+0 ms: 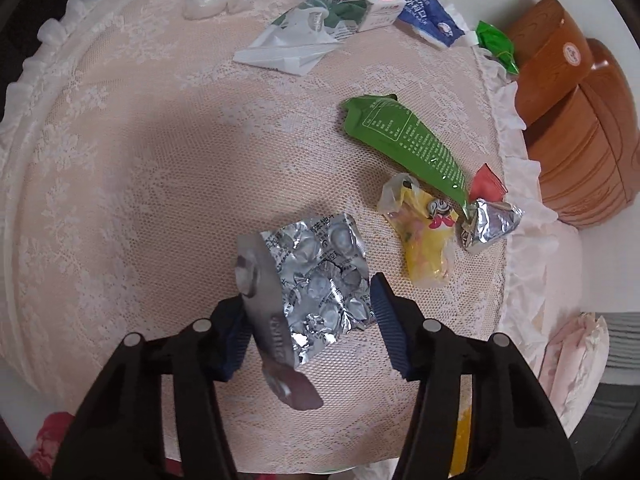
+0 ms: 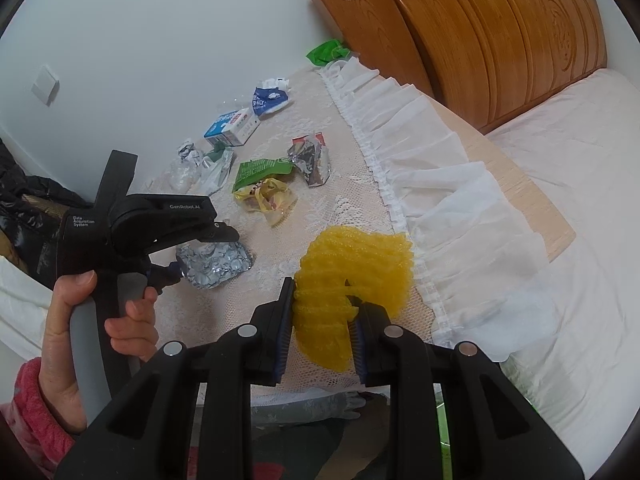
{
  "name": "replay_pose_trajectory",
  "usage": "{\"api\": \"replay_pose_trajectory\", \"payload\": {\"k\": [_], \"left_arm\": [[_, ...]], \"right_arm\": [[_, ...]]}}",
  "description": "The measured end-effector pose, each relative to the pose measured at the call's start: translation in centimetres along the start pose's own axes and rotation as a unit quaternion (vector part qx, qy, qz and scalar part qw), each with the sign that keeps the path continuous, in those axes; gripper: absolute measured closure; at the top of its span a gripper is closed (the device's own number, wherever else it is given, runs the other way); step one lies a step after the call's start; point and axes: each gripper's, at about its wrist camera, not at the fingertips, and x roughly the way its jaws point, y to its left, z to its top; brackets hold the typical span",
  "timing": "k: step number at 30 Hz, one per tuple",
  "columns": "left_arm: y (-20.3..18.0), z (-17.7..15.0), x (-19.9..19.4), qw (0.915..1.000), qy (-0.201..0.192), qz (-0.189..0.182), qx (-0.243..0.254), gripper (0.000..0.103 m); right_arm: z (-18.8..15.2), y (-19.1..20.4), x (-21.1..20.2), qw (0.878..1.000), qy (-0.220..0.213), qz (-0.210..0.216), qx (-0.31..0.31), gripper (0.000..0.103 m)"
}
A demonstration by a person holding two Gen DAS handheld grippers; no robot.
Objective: Collect trash
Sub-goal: 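Grasp the silver blister pack with the left tool while the right tool lifts the yellow net, then drop the yellow net into the green wastebasket with the right tool while the left tool carries the blister pack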
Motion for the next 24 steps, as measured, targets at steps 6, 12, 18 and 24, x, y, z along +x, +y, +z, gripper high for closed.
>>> {"api": "replay_pose_trajectory", "payload": {"k": [6, 12, 18, 24], "left_arm": [[0.6, -1.4, -2.5, 0.9917, -0.011, -0.007, 0.128, 0.049], [-0.6, -6.4, -5.7, 0.9587, -0.026, 0.003, 0.283, 0.049], [-4.0, -11.3, -7.2, 0.9230, -0.034, -0.036, 0.382, 0.049], [-6.8, -15.4, -7.4, 0.8980, -0.035, -0.053, 0.435, 0.049]], "right_arm": [[-0.8, 1.5, -0.3, 1.000, -0.010, -0.019, -0.005, 0.077], [-3.1, 2.1, -2.2, 0.998, -0.016, -0.056, -0.006, 0.077], [-6.0, 1.3, -5.3, 0.995, -0.020, -0.095, 0.012, 0.077], [-9.4, -1.6, -8.1, 0.990, -0.025, -0.132, 0.051, 0.077]]}}
